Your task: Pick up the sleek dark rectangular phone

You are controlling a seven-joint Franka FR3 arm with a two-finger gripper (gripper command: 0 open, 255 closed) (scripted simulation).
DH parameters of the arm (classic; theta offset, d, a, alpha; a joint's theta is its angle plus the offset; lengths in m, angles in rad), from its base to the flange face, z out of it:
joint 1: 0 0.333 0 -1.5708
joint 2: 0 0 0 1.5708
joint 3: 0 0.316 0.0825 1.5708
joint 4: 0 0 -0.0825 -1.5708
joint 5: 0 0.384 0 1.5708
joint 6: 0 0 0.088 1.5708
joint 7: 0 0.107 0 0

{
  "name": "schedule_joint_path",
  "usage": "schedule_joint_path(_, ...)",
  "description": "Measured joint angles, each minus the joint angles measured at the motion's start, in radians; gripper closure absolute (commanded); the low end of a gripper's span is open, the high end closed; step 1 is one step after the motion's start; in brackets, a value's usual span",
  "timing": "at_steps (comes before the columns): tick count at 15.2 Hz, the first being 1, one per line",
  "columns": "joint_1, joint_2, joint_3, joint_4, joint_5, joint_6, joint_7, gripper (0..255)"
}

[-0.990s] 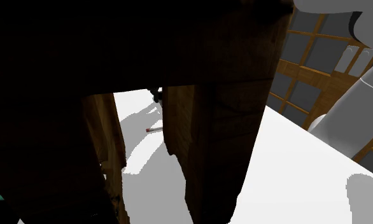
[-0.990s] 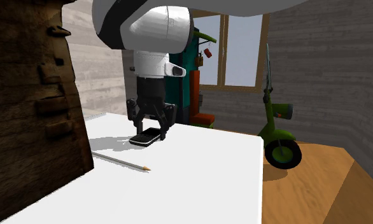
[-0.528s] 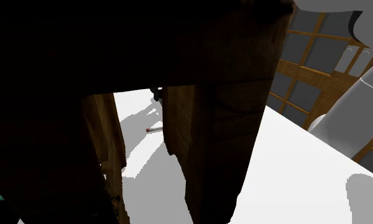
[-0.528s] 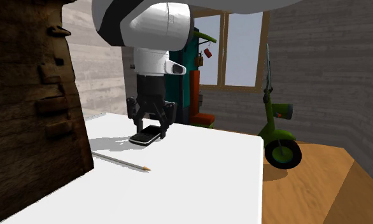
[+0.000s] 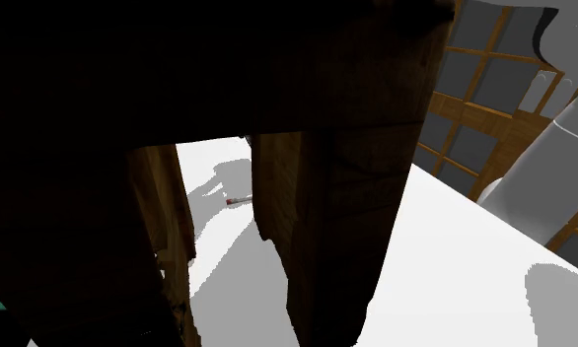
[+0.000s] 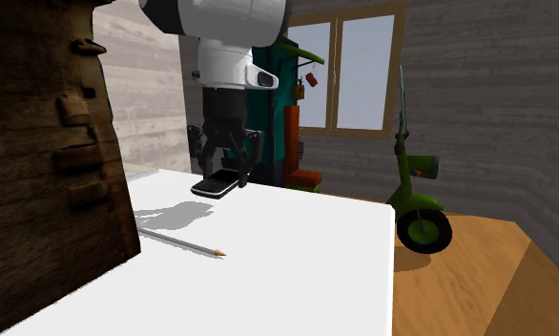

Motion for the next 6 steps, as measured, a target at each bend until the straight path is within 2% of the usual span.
schedule_joint_path(6,-0.001,0.025,0.004,0.105,-0.013,-0.082,0.016,255)
